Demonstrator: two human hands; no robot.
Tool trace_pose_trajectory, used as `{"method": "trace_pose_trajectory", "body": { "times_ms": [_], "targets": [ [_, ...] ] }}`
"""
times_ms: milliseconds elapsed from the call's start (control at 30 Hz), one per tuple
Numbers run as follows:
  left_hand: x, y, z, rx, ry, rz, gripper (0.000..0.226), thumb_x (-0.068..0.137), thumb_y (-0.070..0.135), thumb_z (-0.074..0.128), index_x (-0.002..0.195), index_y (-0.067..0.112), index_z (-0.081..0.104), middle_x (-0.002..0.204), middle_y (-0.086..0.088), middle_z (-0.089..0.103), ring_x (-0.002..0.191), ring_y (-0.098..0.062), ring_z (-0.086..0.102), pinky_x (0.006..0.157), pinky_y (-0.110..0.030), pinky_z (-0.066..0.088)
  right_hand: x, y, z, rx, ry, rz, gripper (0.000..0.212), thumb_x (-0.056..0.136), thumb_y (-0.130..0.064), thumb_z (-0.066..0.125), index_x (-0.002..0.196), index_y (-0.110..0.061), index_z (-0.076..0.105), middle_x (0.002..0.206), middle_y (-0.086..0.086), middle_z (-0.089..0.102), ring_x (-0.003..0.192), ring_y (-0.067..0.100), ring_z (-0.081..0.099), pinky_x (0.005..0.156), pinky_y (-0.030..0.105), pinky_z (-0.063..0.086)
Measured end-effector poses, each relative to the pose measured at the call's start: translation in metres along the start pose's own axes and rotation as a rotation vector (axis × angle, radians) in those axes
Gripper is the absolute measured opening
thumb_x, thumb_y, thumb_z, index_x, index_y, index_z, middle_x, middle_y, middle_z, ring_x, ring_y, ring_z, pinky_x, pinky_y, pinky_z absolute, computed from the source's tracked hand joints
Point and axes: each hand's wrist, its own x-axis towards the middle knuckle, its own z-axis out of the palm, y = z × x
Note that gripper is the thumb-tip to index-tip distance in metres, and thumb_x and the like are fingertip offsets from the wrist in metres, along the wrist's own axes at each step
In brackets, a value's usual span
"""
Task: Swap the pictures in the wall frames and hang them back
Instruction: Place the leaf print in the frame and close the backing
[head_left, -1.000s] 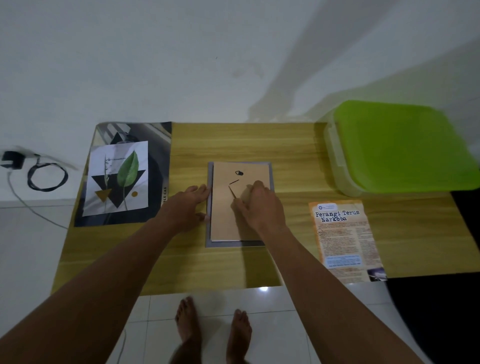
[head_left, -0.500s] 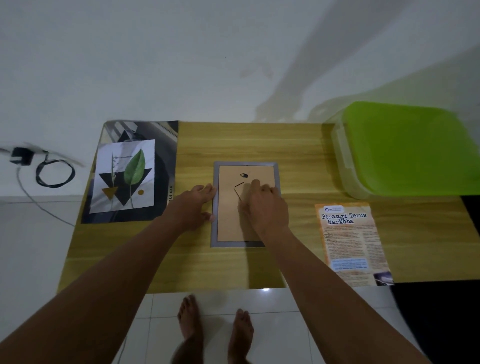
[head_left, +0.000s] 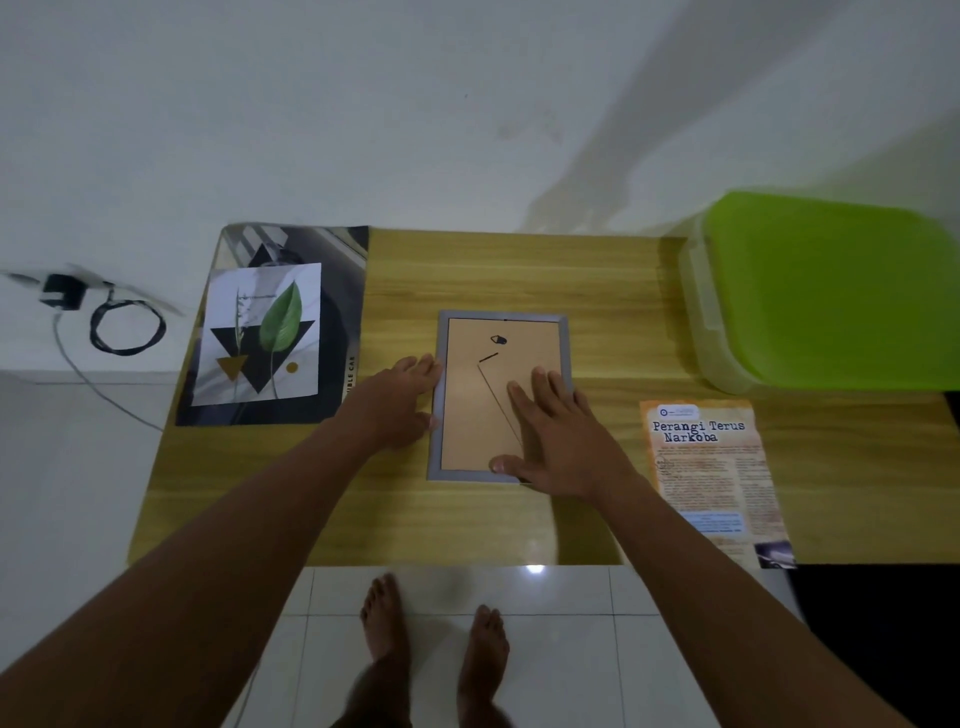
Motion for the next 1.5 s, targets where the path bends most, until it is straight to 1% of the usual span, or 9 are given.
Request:
{"method": "trace_pose_trajectory", "body": {
  "times_ms": [233,433,600,833,933,1033,1167,1300,1500],
  "targets": [
    [0.002,-0.001,0.002,0.026,0.002,0.007,0.08,0.093,0.033,0.06,0.155,0.02,0.01,0.163,0.001,0.007,0.15,-0.02,0.006,0.117,-0.042,0.022,0.002,0.0,-0.002,-0.022,-0.023,-0.017,0.106,0.08,-0.083,0.036,0.158,-0.022,-0.001,0.163,0.015,-0.014,0.15,0.031,-0.016,0.121,0.054,0.001],
    [0.004,-0.003,0.005,0.033,-0.003,-0.001,0.081,0.092,0.035,0.06,0.155,0.021,0.01,0.163,0.002,0.007,0.15,-0.02,0.008,0.118,-0.043,0.024,0.003,-0.004,-0.006,0.022,-0.041,0.014,0.104,0.083,-0.077,0.047,0.158,-0.022,0.002,0.163,0.014,-0.013,0.15,0.031,-0.015,0.121,0.054,0.001],
    [0.005,-0.002,0.004,0.049,-0.002,0.003,0.08,0.093,0.034,0.058,0.155,0.02,0.01,0.163,0.001,0.006,0.15,-0.021,0.008,0.117,-0.042,0.024,-0.001,-0.003,-0.006,0.076,-0.004,0.005,0.1,0.083,-0.08,0.038,0.158,-0.023,0.004,0.164,0.012,-0.011,0.15,0.027,-0.015,0.121,0.054,0.002],
    [0.007,-0.002,0.007,0.077,0.009,0.014,0.08,0.094,0.036,0.056,0.155,0.019,0.007,0.163,0.0,0.004,0.15,-0.019,0.006,0.116,-0.041,0.023,-0.02,-0.013,0.007,0.193,0.203,0.275,0.087,0.096,-0.066,0.034,0.157,-0.009,0.006,0.165,0.011,0.001,0.152,0.025,-0.001,0.122,0.044,0.003],
    [0.008,-0.003,0.008,0.073,0.01,0.02,0.08,0.094,0.035,0.057,0.155,0.018,0.007,0.163,0.0,0.004,0.15,-0.019,0.005,0.116,-0.04,0.023,-0.029,-0.021,0.006,0.29,0.23,0.323,0.084,0.097,-0.061,0.041,0.156,-0.009,0.011,0.165,0.01,0.008,0.151,0.026,0.006,0.121,0.041,0.01],
    [0.008,-0.004,0.008,0.073,0.007,0.025,0.081,0.094,0.034,0.057,0.155,0.017,0.007,0.163,-0.001,0.005,0.15,-0.019,0.005,0.116,-0.04,0.022,-0.034,-0.024,0.004,0.378,0.242,0.365,0.083,0.095,-0.059,0.048,0.156,-0.012,0.016,0.164,0.008,0.013,0.151,0.027,0.009,0.119,0.044,0.018],
    [0.009,-0.005,0.009,0.076,0.003,0.03,0.081,0.094,0.035,0.057,0.155,0.017,0.007,0.163,-0.001,0.005,0.15,-0.019,0.005,0.116,-0.04,0.023,-0.032,-0.021,0.003,0.31,0.21,0.355,0.082,0.095,-0.059,0.046,0.155,-0.01,0.019,0.163,0.01,0.015,0.15,0.028,0.012,0.118,0.045,0.022],
    [0.008,-0.004,0.009,0.082,-0.002,0.027,0.081,0.094,0.035,0.057,0.155,0.018,0.006,0.163,-0.001,0.004,0.15,-0.02,0.005,0.116,-0.041,0.024,-0.028,-0.019,0.003,0.243,0.21,0.348,0.08,0.095,-0.06,0.045,0.151,-0.006,0.027,0.158,0.015,0.026,0.144,0.031,0.025,0.111,0.051,0.038],
    [0.007,-0.002,0.008,0.101,-0.002,0.023,0.08,0.094,0.035,0.056,0.155,0.017,0.006,0.163,-0.001,0.004,0.15,-0.02,0.005,0.116,-0.041,0.023,-0.024,-0.018,-0.001,0.12,0.175,0.319,0.078,0.097,-0.06,0.041,0.147,-0.002,0.032,0.15,0.018,0.033,0.134,0.032,0.035,0.105,0.045,0.042]
  ]
}}
